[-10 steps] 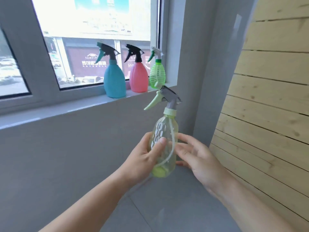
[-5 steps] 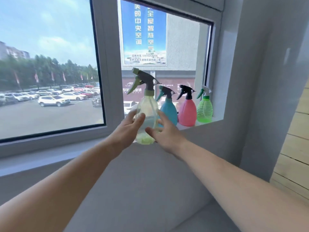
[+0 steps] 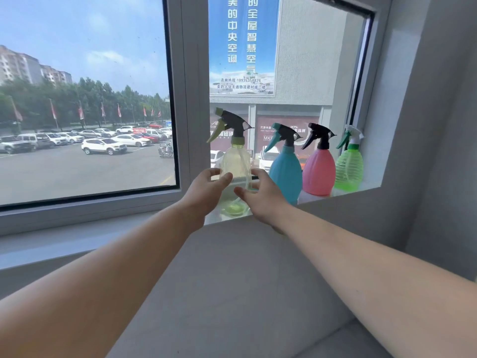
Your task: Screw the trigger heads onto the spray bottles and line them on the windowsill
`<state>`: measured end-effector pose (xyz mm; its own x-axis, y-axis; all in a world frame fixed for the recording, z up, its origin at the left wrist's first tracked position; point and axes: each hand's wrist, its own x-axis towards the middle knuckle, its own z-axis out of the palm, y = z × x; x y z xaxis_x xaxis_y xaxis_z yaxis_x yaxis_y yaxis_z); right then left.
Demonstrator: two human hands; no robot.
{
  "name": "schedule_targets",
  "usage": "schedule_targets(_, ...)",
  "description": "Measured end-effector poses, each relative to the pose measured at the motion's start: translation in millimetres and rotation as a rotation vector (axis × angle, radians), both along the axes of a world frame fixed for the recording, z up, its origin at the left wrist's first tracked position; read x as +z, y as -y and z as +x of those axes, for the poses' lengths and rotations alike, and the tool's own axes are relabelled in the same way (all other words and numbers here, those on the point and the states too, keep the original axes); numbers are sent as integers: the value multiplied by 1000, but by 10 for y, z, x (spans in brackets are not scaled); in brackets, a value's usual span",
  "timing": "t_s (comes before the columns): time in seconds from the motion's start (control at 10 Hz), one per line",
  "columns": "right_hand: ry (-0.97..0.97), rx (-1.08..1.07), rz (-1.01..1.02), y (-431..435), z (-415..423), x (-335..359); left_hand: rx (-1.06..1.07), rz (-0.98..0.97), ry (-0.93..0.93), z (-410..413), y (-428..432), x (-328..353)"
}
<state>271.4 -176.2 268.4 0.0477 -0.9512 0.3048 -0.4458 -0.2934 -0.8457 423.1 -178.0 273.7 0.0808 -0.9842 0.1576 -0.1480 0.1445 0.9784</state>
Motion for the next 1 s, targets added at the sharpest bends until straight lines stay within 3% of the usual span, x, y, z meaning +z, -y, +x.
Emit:
schedule_targets(0.3, 33, -7, -34, 136, -22, -91, -27, -33, -16, 19, 58, -85)
schedule_targets(0.8, 42, -44, 6, -124, -155, -146, 148, -114, 158, -16, -187, -65)
schedule_targets(0.9, 48, -45, 9, -368, -443, -218, 297, -245, 99, -136, -347, -79)
schedule_targets(1.0, 68, -114, -18, -708, -888, -442, 269, -394, 28, -522, -656, -197)
